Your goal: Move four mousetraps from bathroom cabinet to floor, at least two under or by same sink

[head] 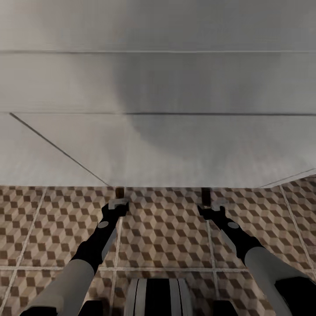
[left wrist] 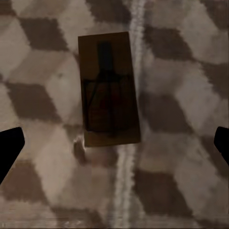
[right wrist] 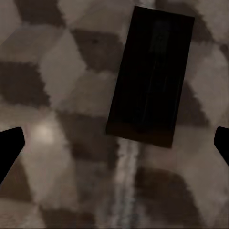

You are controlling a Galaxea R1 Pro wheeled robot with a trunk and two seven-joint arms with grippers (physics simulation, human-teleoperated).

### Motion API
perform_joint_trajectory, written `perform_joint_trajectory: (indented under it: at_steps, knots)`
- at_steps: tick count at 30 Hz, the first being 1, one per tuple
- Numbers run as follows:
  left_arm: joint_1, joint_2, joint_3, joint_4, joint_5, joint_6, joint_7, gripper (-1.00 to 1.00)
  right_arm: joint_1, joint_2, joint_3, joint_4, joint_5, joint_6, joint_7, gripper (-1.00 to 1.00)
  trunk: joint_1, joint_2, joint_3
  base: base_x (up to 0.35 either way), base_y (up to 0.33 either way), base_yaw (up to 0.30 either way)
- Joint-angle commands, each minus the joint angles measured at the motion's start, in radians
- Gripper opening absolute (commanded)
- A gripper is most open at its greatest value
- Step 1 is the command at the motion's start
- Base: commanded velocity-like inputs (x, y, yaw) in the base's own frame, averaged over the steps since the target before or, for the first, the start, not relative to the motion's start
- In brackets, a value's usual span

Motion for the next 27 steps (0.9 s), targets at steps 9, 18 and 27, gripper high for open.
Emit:
perform_joint_trajectory:
  at_steps: [9, 18, 27]
  knots:
    - [0.000, 0.000, -0.001, 0.000, 0.000, 0.000, 0.004, 1.00, -0.001, -0.001, 0.006, 0.001, -0.011, -0.004, 0.002, 1.00, -0.001, 0.000, 0.000, -0.335, 0.000, 0.000]
    - [0.000, 0.000, -0.001, 0.000, 0.000, 0.000, 0.005, 1.00, 0.000, -0.001, 0.006, 0.001, -0.011, -0.003, 0.002, 1.00, -0.001, 0.000, 0.000, -0.340, 0.000, 0.000]
    - [0.000, 0.000, -0.001, 0.000, 0.000, 0.000, 0.006, 1.00, -0.001, -0.001, 0.006, 0.001, -0.011, -0.003, 0.002, 1.00, -0.001, 0.000, 0.000, -0.341, 0.000, 0.000]
